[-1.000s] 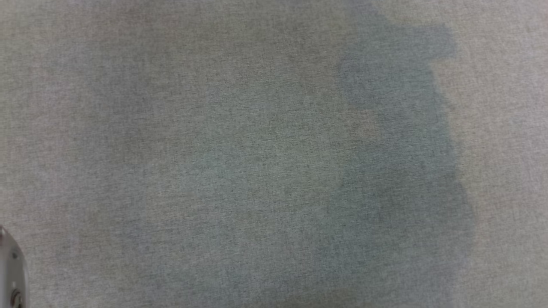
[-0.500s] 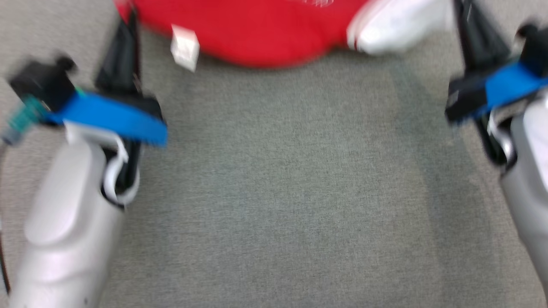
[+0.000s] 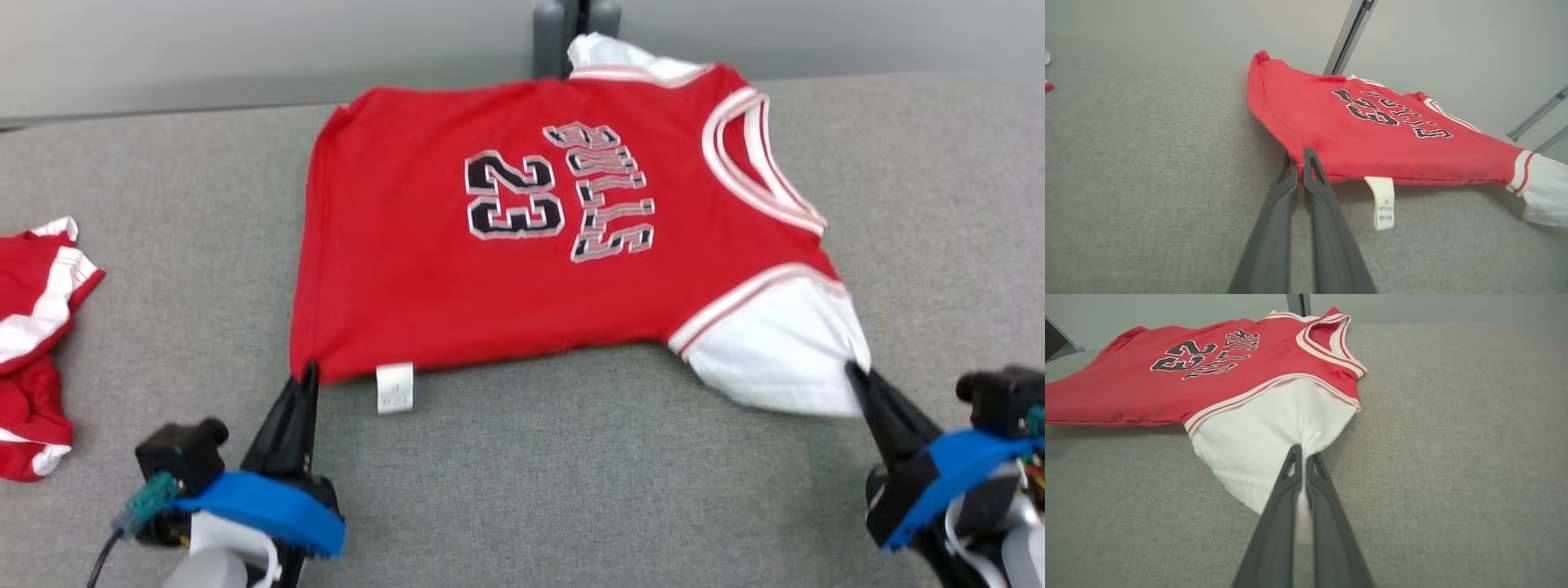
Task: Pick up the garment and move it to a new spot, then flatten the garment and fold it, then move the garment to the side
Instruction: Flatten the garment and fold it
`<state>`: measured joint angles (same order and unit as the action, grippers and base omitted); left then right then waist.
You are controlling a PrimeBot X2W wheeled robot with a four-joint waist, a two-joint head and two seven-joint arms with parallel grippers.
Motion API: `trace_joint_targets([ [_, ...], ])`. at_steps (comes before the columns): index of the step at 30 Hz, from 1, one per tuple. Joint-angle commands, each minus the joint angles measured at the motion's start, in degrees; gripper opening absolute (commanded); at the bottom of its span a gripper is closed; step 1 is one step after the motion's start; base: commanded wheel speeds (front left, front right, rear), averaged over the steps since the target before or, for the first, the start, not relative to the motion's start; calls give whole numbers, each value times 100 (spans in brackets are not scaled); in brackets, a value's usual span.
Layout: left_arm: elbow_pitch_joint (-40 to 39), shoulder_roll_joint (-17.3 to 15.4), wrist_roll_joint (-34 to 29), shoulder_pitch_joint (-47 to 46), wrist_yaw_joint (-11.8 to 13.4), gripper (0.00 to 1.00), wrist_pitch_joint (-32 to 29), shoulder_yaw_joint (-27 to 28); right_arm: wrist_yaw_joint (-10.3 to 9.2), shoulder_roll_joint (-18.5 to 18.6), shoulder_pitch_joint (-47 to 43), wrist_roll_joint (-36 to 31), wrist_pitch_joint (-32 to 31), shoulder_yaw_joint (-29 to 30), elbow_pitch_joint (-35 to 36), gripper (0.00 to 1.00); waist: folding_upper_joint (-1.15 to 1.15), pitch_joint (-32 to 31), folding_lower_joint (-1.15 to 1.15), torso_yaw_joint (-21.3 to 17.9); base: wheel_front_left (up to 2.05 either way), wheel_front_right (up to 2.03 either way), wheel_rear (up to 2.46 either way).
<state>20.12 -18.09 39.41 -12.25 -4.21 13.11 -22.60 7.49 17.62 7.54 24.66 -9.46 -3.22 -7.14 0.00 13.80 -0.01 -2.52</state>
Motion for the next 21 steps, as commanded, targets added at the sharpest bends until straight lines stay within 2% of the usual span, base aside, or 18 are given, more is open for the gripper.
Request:
trace_joint_targets([
  [1,-68,-45,3,100,44,0,-22,15,1,-54,-148,-34,-82,76,97,0,0,-89,1,-58,0,0,0],
  [6,-575,-200,14,795,378,0,-383,-92,1,-580,-1111,-247,-1052,552,1021,0,0,-330,1,-40,0,0,0],
  [11,-1106,-382,88,1425,678,0,-790,-151,1,-954,-1786,-311,-1782,840,1793,0,0,-459,1,0,0,0,0],
  [17,-1738,-585,212,1978,973,0,-1134,-112,1,-1181,-2290,-277,-2444,1057,2284,0,0,-468,1,78,0,0,0],
  [21,-2078,-702,204,1985,1030,0,-1298,-103,1,-1232,-2250,-380,-2643,1134,2514,0,0,-436,1,93,0,0,0],
])
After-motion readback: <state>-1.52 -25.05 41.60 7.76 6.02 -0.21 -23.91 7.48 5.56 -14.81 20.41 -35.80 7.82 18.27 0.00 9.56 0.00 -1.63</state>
